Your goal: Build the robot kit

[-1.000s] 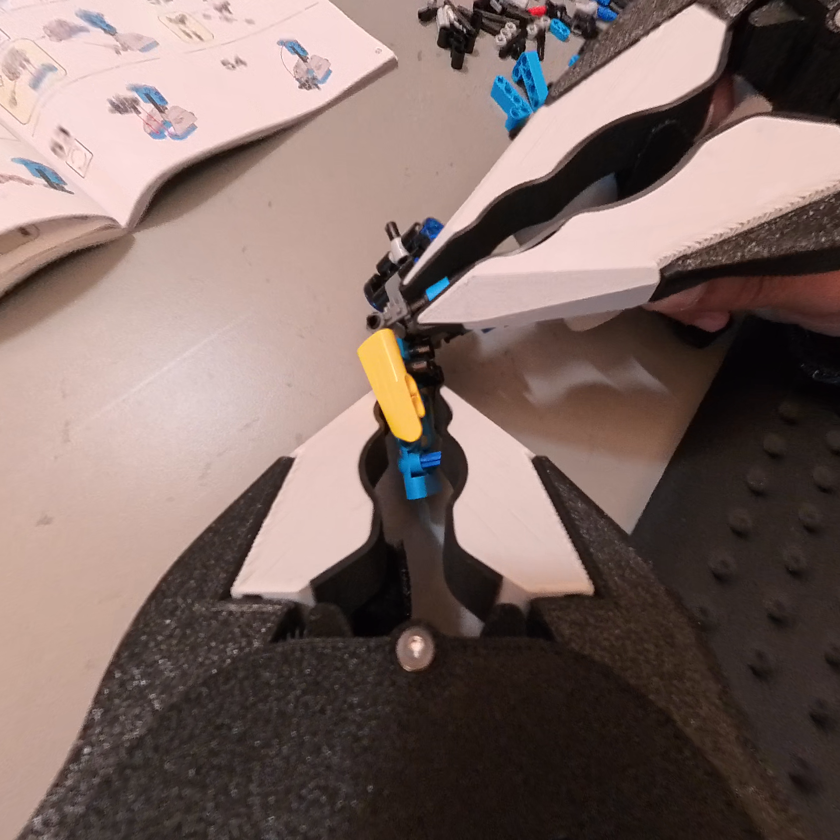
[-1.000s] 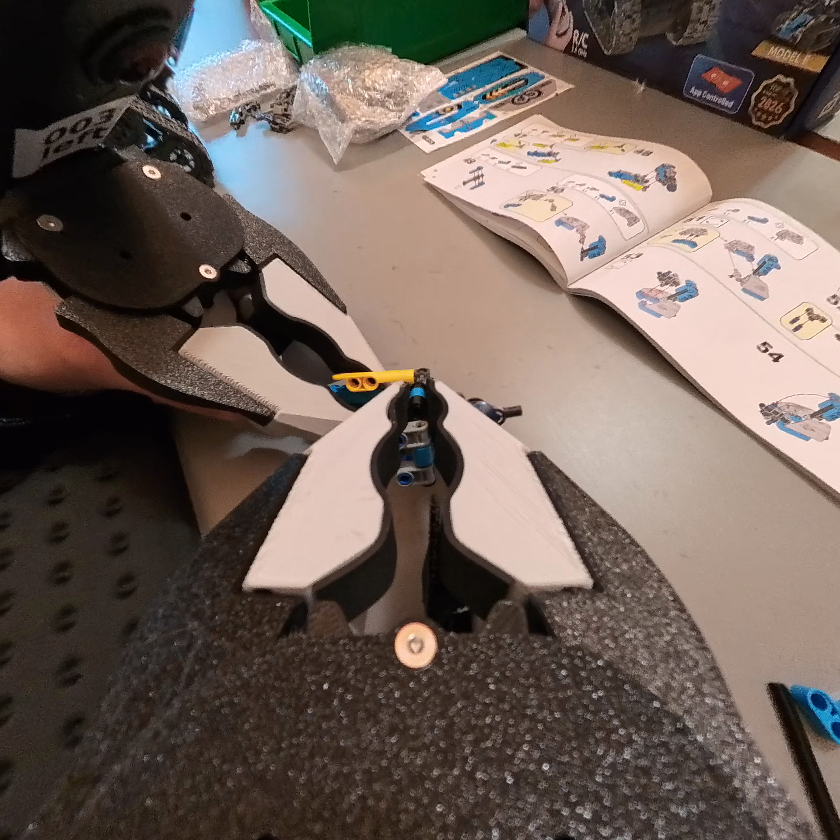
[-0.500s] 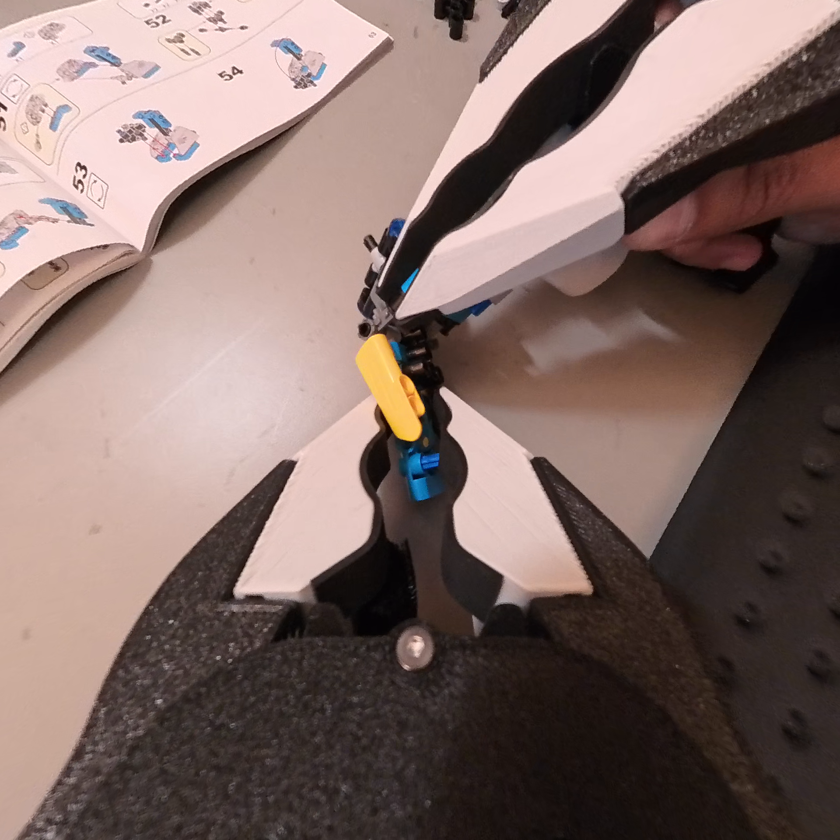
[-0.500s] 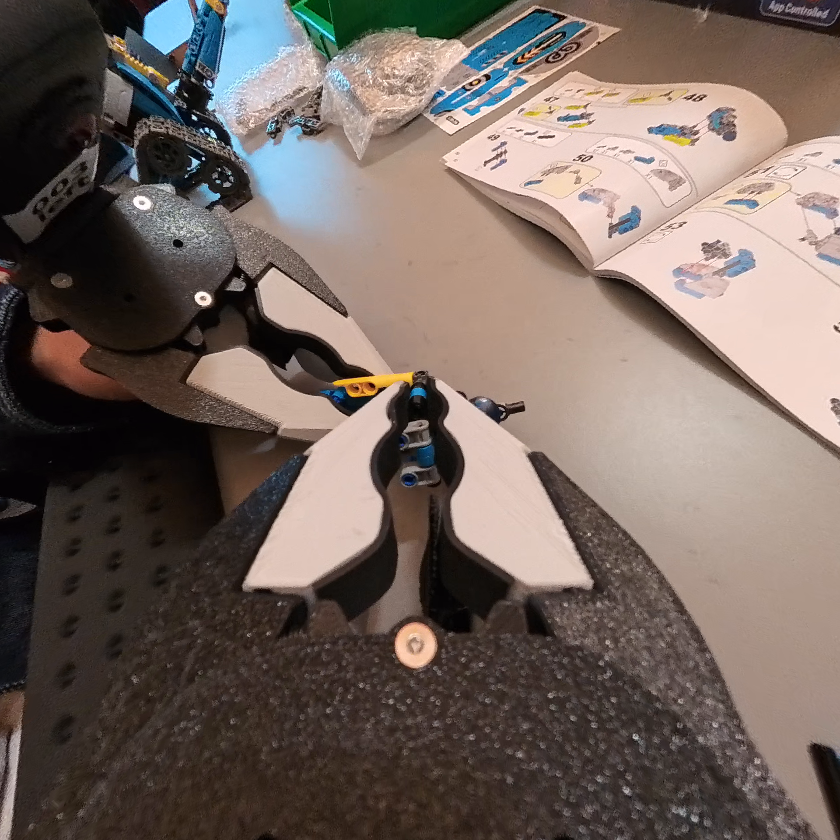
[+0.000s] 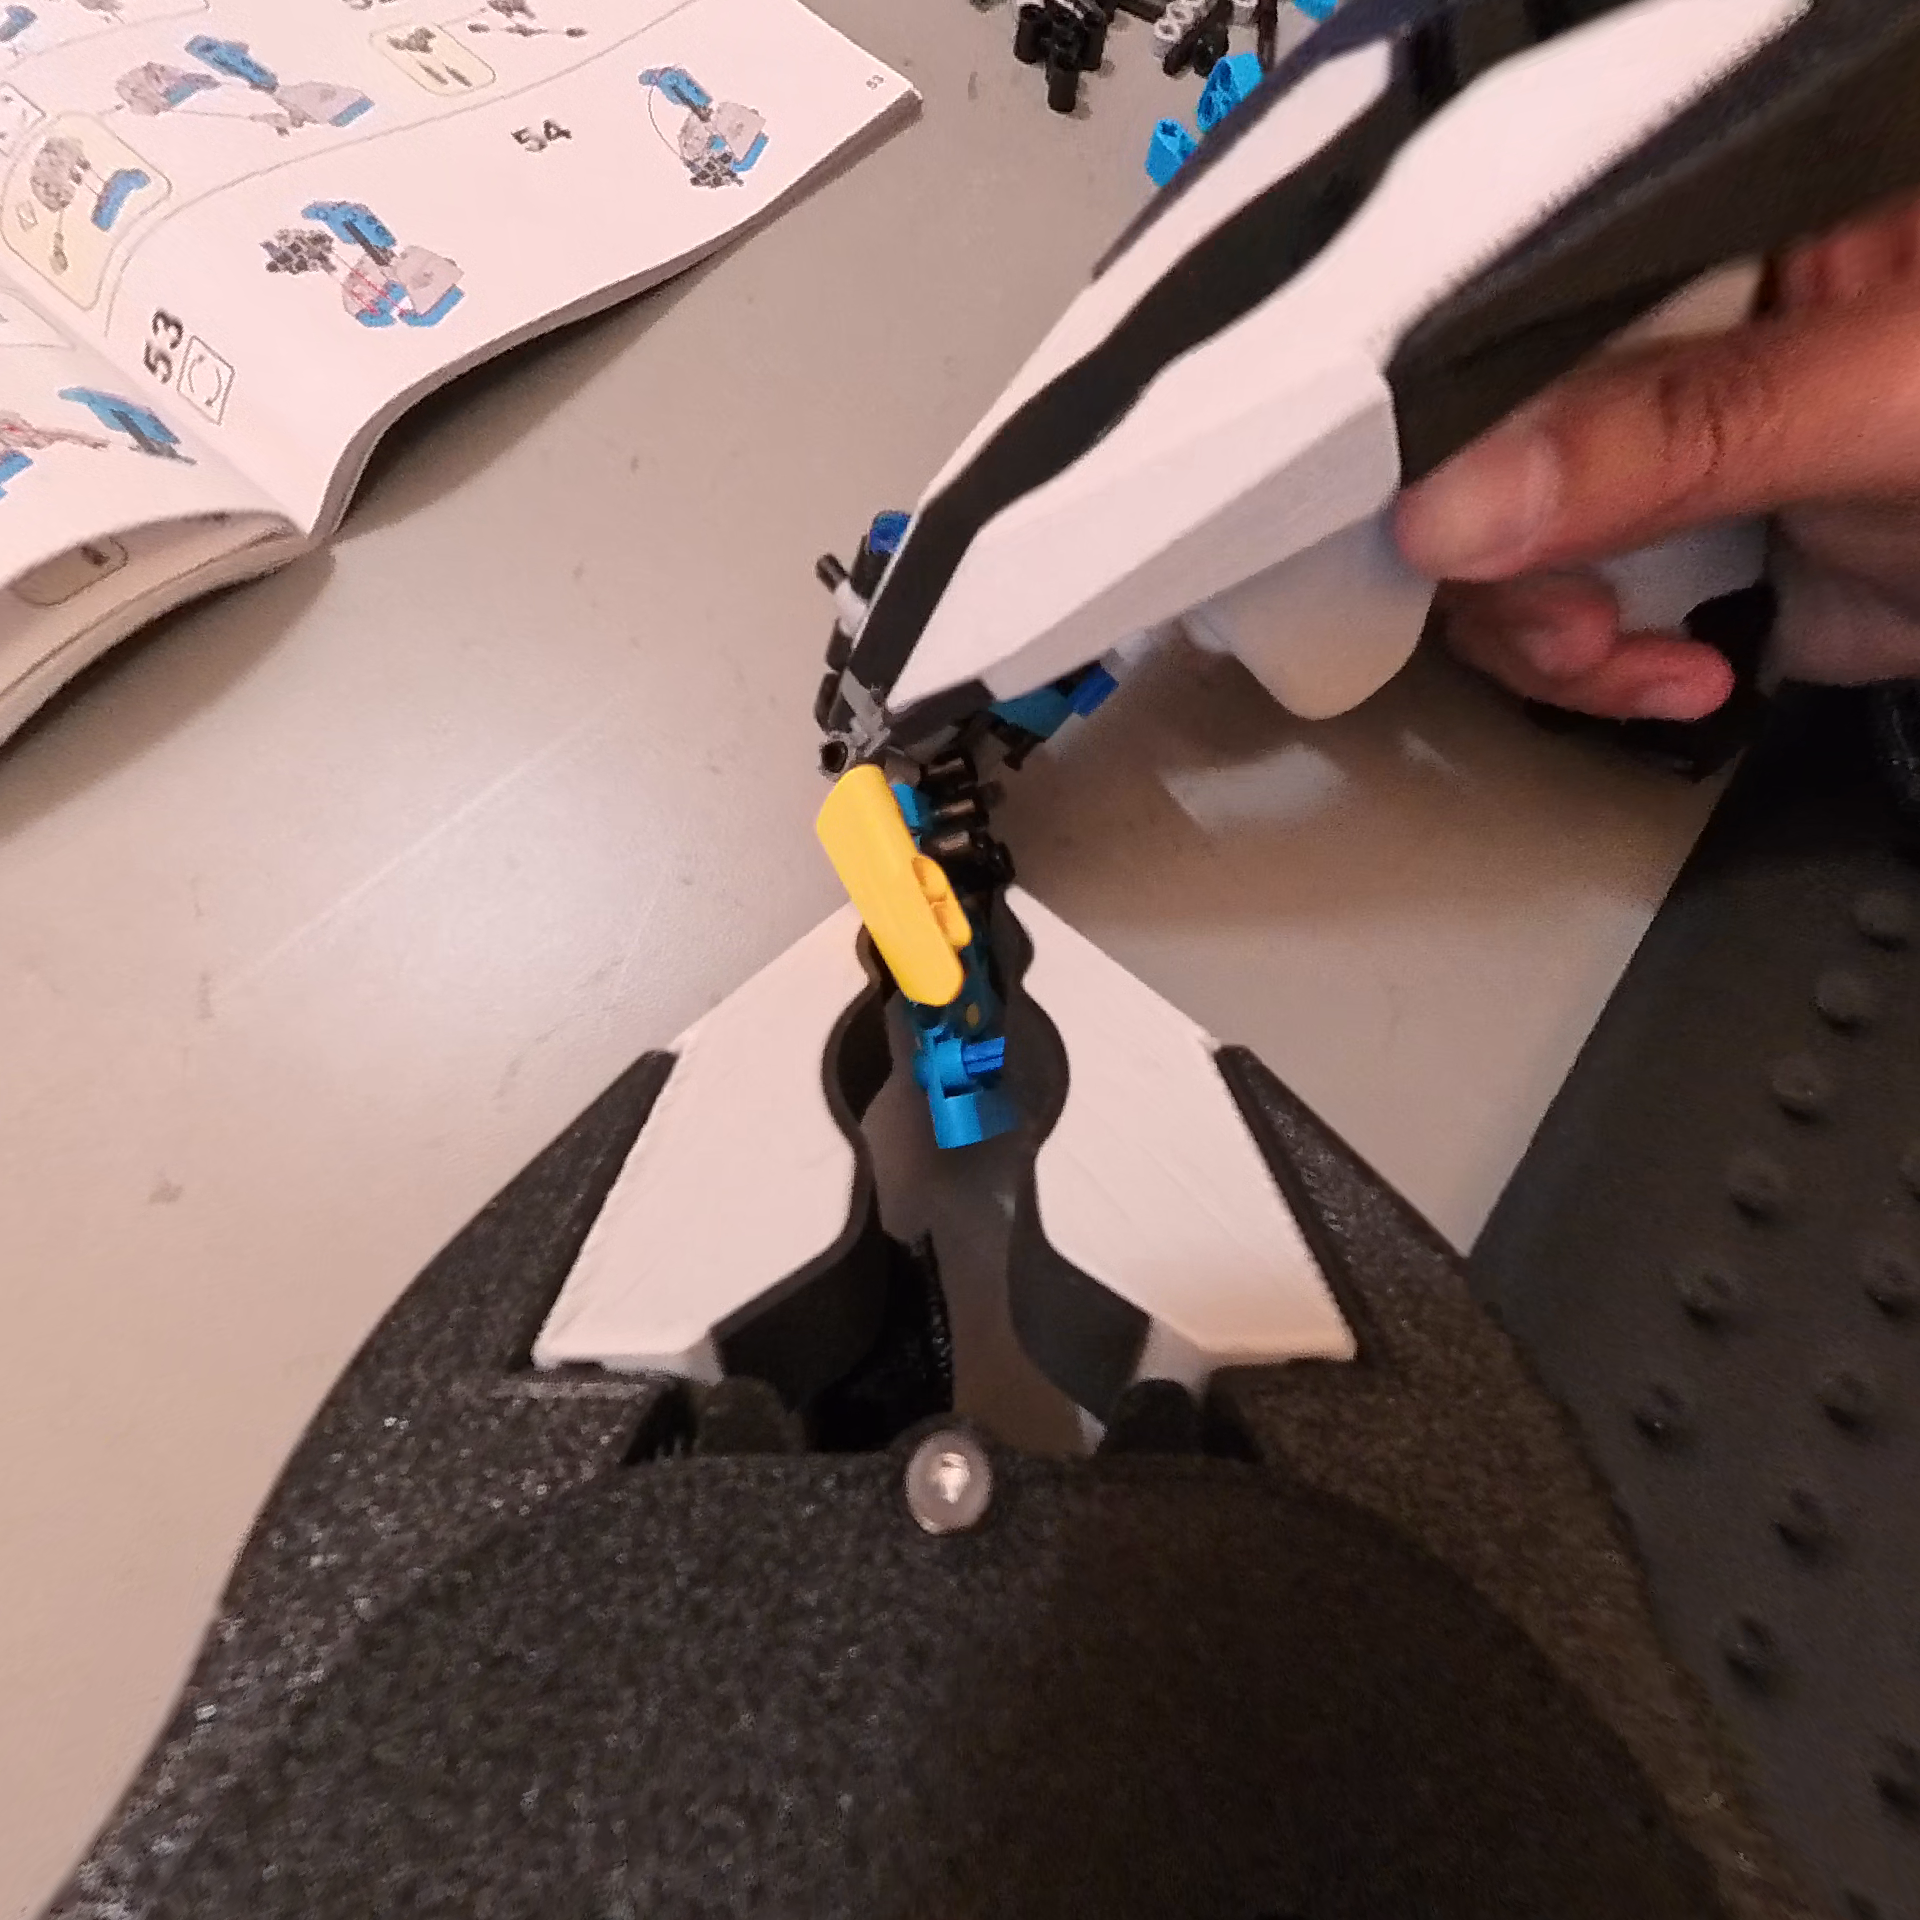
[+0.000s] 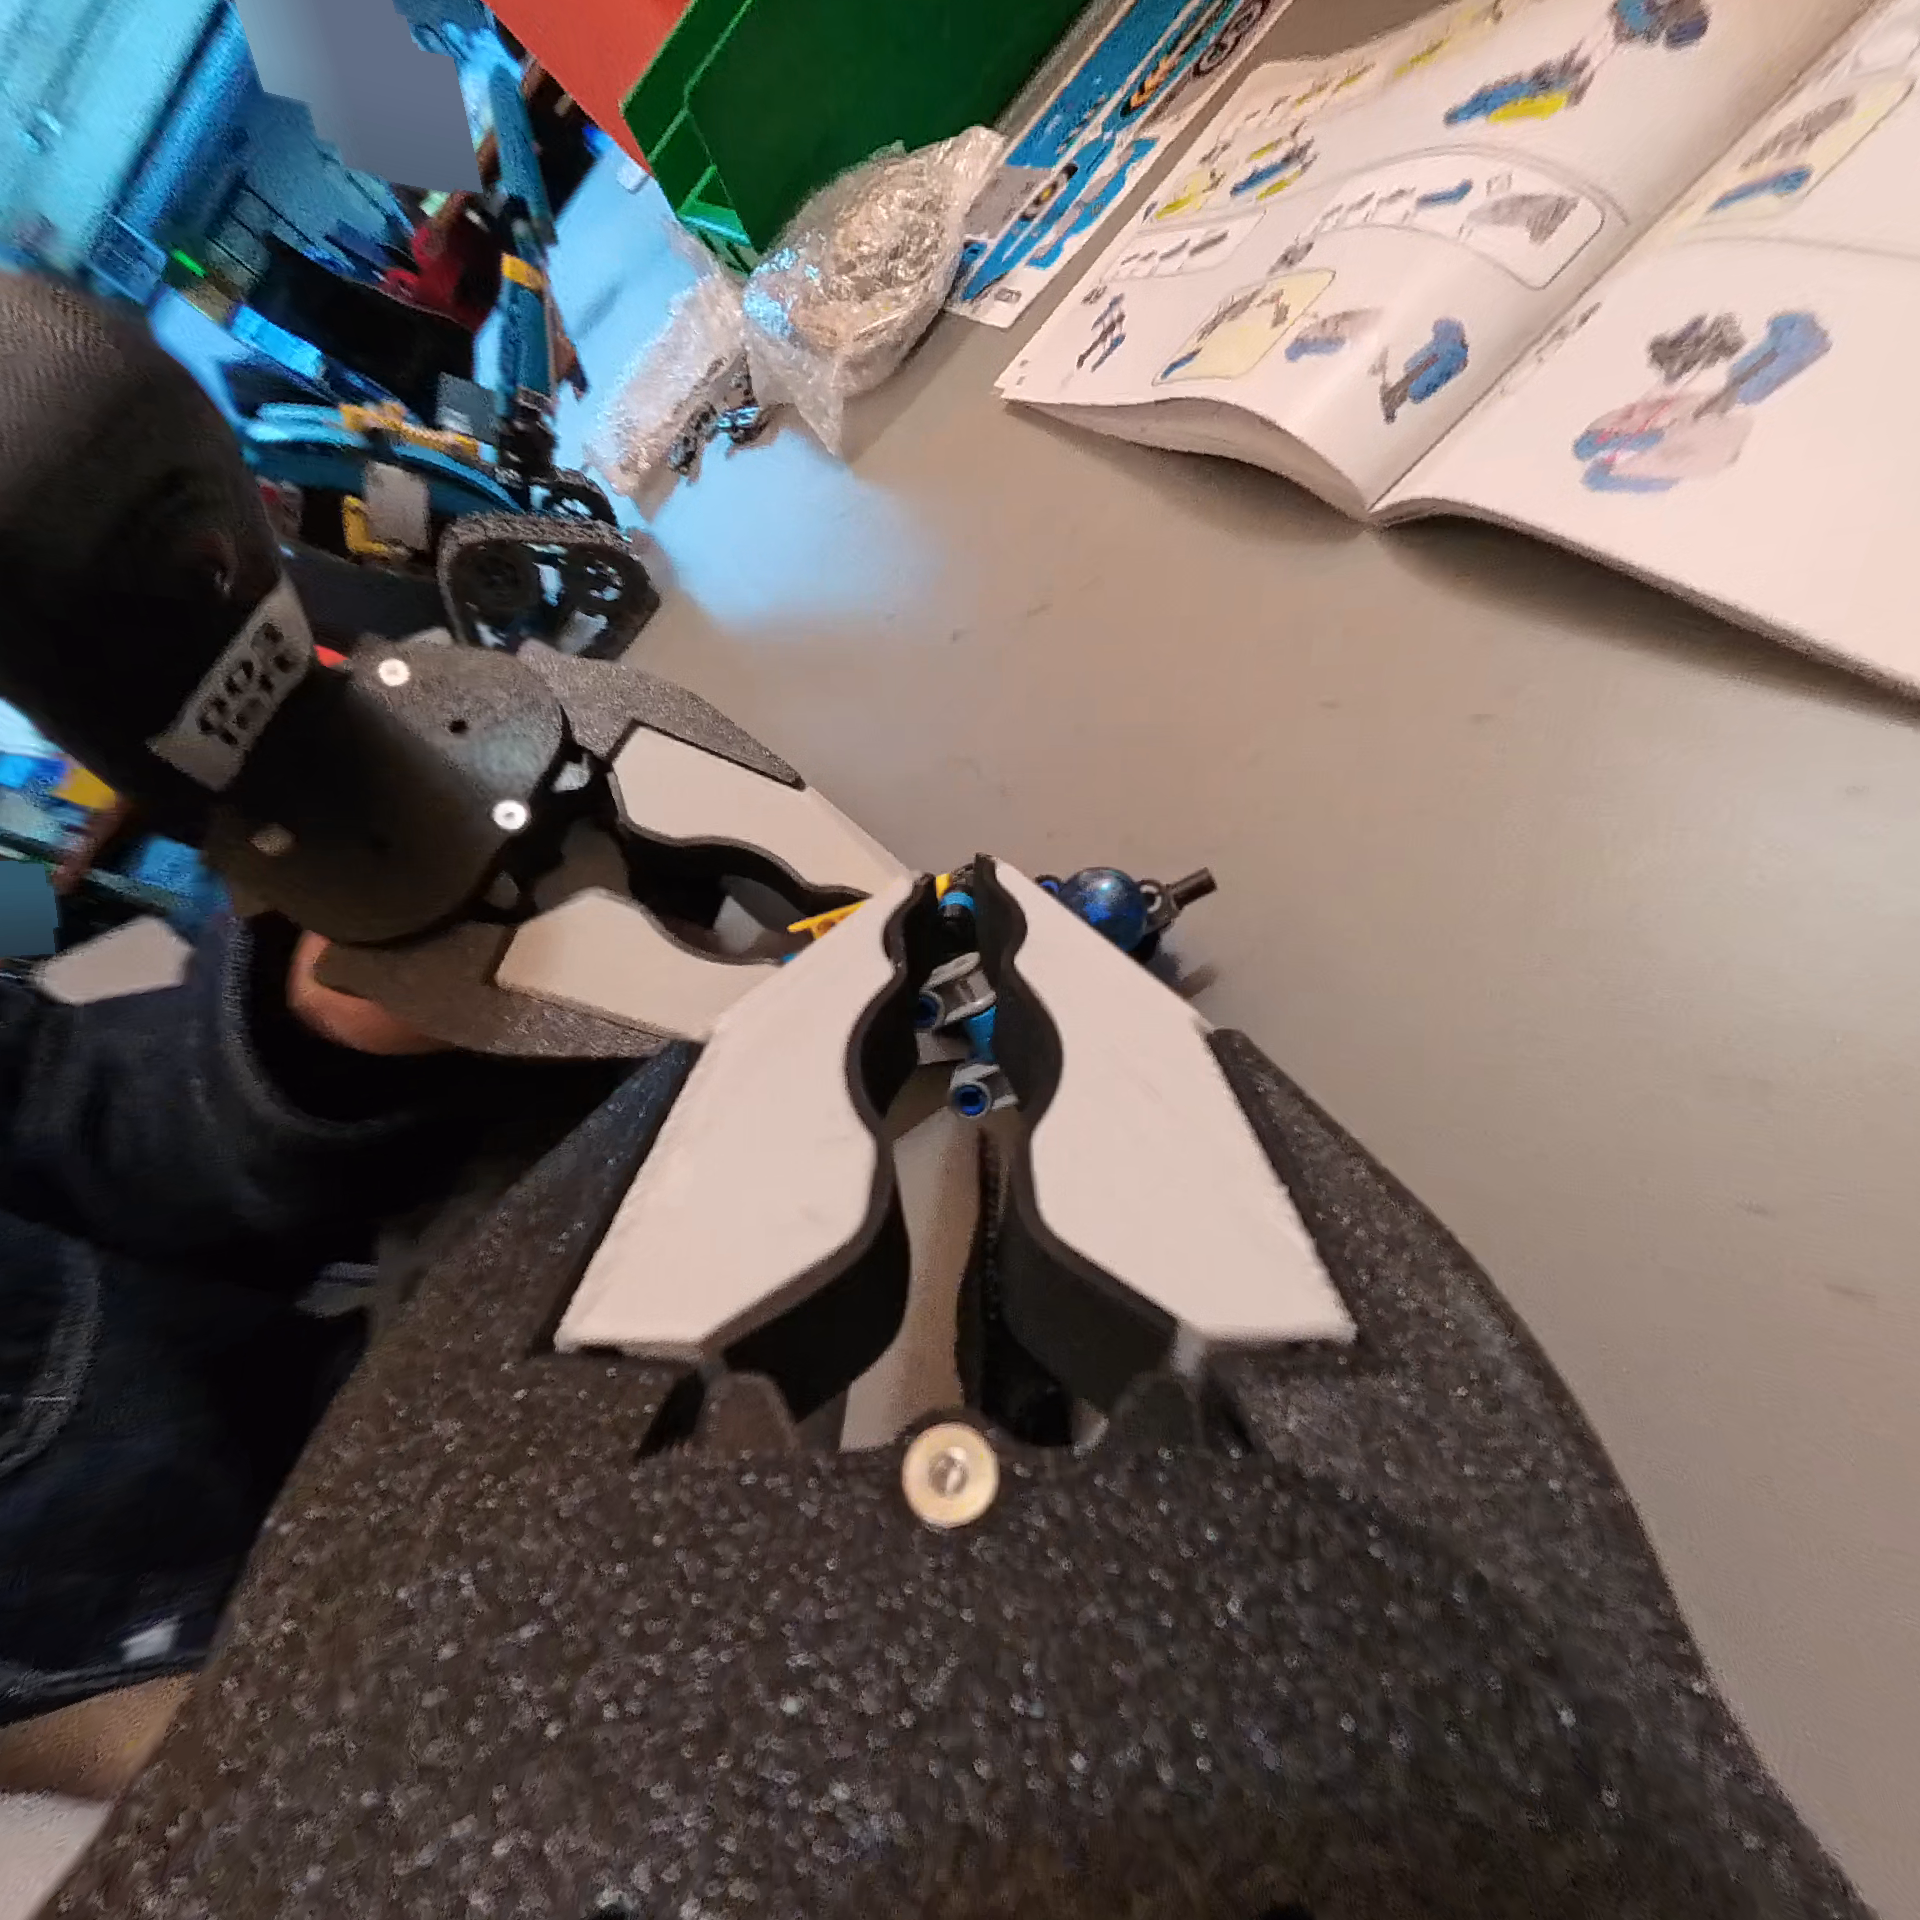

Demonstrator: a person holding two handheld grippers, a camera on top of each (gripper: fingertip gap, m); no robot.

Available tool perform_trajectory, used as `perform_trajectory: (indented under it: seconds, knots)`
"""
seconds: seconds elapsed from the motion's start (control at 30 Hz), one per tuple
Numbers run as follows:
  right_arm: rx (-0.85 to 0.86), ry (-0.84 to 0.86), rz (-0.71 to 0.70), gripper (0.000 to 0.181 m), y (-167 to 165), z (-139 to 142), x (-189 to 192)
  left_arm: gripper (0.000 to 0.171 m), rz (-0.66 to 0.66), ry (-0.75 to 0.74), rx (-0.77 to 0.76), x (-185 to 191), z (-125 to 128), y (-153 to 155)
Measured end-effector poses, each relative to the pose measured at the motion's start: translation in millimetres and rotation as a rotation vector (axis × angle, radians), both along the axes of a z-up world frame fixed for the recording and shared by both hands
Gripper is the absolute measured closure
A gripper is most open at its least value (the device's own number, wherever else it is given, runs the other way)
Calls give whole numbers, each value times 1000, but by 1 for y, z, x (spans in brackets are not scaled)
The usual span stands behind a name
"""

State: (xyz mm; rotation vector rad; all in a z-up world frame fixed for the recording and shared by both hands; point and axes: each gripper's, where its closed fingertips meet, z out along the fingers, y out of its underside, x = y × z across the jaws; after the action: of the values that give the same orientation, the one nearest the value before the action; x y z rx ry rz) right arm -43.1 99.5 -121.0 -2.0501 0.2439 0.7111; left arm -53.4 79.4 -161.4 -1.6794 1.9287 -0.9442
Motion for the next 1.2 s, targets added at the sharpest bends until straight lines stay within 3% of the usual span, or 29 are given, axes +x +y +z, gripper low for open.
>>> perform_trajectory:
  seconds: [0.03,0.3,0.47,0.7,0.87,1.2]
  knots:
    - [4,-51,-3,175,1,0,0,157,10,4,-35,0,0,0]
    - [32,-423,-14,174,0,-2,-1,159,37,15,-143,0,1,1]
    - [30,-287,-52,174,3,-3,0,159,41,16,-159,0,2,1]
    - [56,-361,-50,174,4,-1,0,159,59,28,-246,0,2,1]
    - [70,-244,-47,174,4,2,0,159,82,35,-339,0,3,2]
    - [64,-384,-66,175,5,3,0,159,77,29,-295,1,2,2]
